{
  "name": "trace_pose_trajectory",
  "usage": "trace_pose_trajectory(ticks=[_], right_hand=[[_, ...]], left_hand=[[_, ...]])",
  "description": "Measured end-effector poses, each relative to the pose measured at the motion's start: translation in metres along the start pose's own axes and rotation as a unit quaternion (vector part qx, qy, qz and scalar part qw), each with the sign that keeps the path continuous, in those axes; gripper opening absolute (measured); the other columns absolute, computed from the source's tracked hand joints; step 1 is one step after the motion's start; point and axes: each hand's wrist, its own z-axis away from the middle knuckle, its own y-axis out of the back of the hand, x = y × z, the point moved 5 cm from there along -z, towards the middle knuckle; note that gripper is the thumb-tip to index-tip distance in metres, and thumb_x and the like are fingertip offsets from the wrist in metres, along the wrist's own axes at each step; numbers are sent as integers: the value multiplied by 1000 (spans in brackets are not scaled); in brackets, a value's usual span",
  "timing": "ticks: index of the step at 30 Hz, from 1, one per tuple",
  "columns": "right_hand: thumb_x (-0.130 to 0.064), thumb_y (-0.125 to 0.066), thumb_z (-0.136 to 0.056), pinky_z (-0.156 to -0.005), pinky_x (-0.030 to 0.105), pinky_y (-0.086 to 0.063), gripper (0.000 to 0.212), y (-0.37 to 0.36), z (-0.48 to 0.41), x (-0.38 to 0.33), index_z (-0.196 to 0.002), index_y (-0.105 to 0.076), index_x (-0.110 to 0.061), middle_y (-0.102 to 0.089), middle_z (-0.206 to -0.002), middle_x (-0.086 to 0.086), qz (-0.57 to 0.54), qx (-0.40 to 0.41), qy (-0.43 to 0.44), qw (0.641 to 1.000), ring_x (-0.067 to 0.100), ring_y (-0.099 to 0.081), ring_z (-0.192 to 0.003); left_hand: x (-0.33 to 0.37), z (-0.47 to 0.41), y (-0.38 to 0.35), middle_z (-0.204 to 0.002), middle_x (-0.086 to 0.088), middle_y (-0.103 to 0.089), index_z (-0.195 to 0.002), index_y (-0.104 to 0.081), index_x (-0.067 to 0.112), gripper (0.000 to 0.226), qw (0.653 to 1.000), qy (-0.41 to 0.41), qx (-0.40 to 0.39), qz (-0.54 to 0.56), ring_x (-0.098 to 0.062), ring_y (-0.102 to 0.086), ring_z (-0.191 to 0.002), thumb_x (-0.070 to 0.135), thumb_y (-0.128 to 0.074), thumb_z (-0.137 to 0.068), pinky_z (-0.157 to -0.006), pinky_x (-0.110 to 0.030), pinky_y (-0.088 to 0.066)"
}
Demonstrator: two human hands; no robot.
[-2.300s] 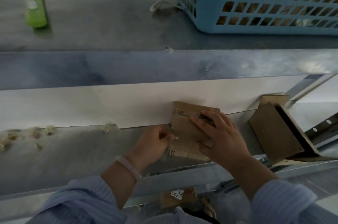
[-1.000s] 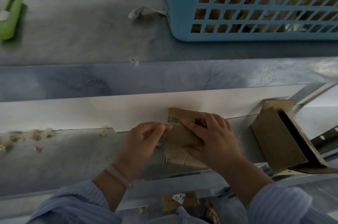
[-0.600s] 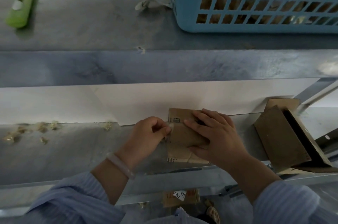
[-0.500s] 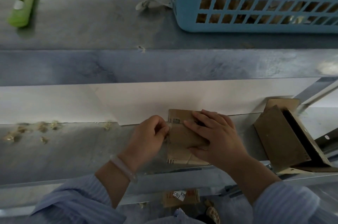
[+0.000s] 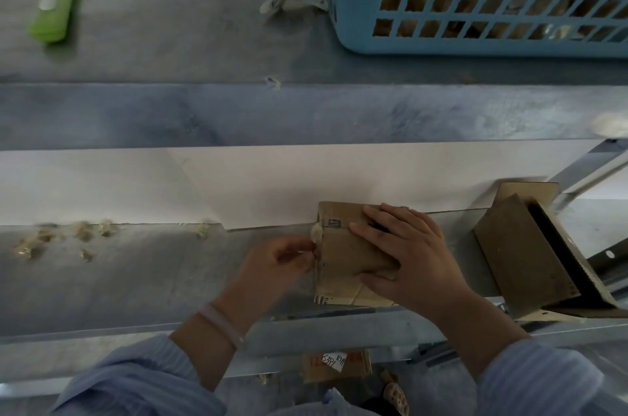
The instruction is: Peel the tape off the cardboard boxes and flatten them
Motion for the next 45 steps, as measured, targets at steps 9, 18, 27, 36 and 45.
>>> trace_pose_trajectory(ticks=[9,18,27,36,45], right_hand=[[-62,-67,-66,-110,47,-34,71,-2,-1,-2,-133,-56,-41,-49,-144,-11,-9,4,-8,1000,15,-41,-137],[-61,-70,-66,-108,48,-37,70,-2,-2,-4,-131,-59,-39,-51,-143,-10,-15,10,12,1000,15,-42,-137],[-61,-68,-67,-109,47,-37,69,-3,-6,-10,-132,-58,-40,-51,-143,-11,-16,6,17,1000,15,-43,-136],[-61,-69,-65,-107,49,-38,69,-3,-6,-9,-131,-58,-40,-51,-143,-11,-28,11,11,999,14,-43,-136],[-61,-69,-65,-107,50,-38,70,-4,-4,-10,-131,-58,-41,-50,-144,-12,-25,1,15,1000,14,-42,-137]], left_hand=[[-11,-3,-12,-84,3,-58,-80,-55,25,13,964,-136,71,-217,-16,-57,-81,34,-49,-87,-69,-42,-51],[30,-10,1,-73,1,-54,-88,-43,15,14,917,-285,96,-262,-13,-53,-62,23,-37,-98,-52,-37,-45],[15,-14,13,-85,-2,-69,-95,-59,12,27,992,-78,79,51,-18,-68,-80,-6,-39,-97,-75,-31,-58],[2,-16,8,-97,8,-73,-104,-71,26,23,980,-111,52,-156,-8,-67,-94,10,-67,-87,-86,-37,-56],[26,-10,6,-82,2,-60,-88,-61,11,12,909,-255,99,-314,-14,-53,-74,0,-59,-85,-61,-18,-38]])
